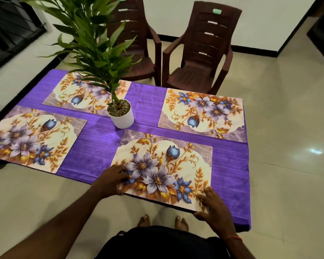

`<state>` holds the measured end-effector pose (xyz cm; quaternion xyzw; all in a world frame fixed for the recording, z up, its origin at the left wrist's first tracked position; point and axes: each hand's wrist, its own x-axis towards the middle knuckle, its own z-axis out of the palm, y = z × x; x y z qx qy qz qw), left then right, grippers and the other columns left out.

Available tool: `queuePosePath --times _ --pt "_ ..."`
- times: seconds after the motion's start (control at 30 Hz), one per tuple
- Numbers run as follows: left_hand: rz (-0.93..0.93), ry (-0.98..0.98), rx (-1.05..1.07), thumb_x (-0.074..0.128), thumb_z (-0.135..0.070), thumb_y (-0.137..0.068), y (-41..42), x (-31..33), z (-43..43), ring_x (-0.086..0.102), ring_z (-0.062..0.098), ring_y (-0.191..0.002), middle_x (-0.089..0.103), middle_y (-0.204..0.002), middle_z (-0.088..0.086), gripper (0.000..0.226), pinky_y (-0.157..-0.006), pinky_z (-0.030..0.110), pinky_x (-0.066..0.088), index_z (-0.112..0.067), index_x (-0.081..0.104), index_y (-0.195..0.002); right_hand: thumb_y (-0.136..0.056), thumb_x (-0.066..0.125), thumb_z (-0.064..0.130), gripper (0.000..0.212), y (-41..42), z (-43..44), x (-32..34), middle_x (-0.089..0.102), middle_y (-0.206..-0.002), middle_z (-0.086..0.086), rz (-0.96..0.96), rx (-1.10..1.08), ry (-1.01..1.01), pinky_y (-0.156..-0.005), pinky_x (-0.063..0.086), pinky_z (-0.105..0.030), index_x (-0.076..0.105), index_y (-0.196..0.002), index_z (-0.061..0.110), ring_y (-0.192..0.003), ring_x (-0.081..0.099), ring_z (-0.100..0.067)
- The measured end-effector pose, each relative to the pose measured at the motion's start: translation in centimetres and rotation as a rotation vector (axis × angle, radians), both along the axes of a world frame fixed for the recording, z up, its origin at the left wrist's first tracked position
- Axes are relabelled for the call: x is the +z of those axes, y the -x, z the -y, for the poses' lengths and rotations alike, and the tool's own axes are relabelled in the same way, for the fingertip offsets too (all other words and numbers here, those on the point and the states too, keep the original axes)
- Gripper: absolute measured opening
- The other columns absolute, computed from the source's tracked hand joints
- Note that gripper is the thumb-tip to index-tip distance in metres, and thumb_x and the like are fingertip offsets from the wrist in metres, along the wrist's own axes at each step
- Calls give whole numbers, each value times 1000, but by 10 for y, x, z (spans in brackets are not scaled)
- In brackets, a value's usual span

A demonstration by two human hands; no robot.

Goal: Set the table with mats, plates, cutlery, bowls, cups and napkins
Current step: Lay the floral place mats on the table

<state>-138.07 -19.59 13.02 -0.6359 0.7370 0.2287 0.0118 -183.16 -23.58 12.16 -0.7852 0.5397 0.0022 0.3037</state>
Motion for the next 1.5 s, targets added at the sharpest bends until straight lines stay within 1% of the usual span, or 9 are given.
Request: queuePosePath --times 0.2,0.47,0.7,0.87,1.0,1.13,1.3,1.4,1.5 --pt "0 2 15 94 -47 -50 5 1 0 60 25 -102 61 -122 2 68 -76 33 53 -28 69 -111 -74 67 69 82 8 2 -9 33 -160 4 -2 57 19 -116 28 -34 50 -145 30 -152 18 -17" --pt "31 43 28 92 -44 -58 9 -1 -2 61 22 -106 62 -126 0 55 -76 32 57 -27 70 -106 -64 27 99 106 16 11 -10 41 -156 4 11 98 30 -114 28 -33 56 -139 29 -149 26 -19" --pt "77 8 26 87 -46 -67 12 0 1 54 21 -118 56 -135 0 55 -86 37 57 -27 69 -115 -57 28 103 114 16 17 -4 37 -158 4 4 124 -7 -115 26 -32 53 -141 30 -150 22 -18" --pt "116 -5 18 82 -56 -66 10 1 0 53 21 -117 54 -135 -3 59 -85 40 56 -31 65 -117 -67 36 98 100 17 20 -3 52 -146 -1 -6 176 32 -107 39 -40 65 -129 25 -141 38 -26" --pt "117 13 67 62 -76 -72 16 9 2 51 14 -117 55 -131 -11 58 -91 40 47 -35 64 -113 -83 39 85 78 10 36 9 70 -115 -3 60 184 189 -81 51 -30 73 -108 19 -106 64 -25" --pt "73 85 171 57 -77 -78 25 10 0 51 13 -120 55 -133 -12 58 -94 44 46 -36 62 -119 -92 31 75 73 -12 62 22 72 -113 -3 128 200 243 -81 51 -31 75 -107 19 -105 65 -23" --pt "14 166 309 68 -68 -79 33 19 -15 51 14 -126 55 -138 -11 54 -97 45 46 -36 61 -121 -83 80 31 24 -51 89 30 72 -108 -2 292 332 329 -82 55 -35 74 -102 18 -104 58 -14" --pt "-21 231 385 61 -74 -81 38 23 -31 55 17 -124 58 -137 -10 57 -97 46 48 -37 60 -124 -90 58 51 39 -76 100 27 72 -103 0 319 476 364 -94 41 -27 75 -101 18 -102 55 -13" --pt "-7 278 482 62 -75 -82 39 25 -53 59 18 -120 61 -132 -10 49 -88 46 54 -40 60 -117 -85 56 50 42 -96 107 21 71 -108 0 346 526 307 -94 37 -29 73 -108 19 -103 62 -23"
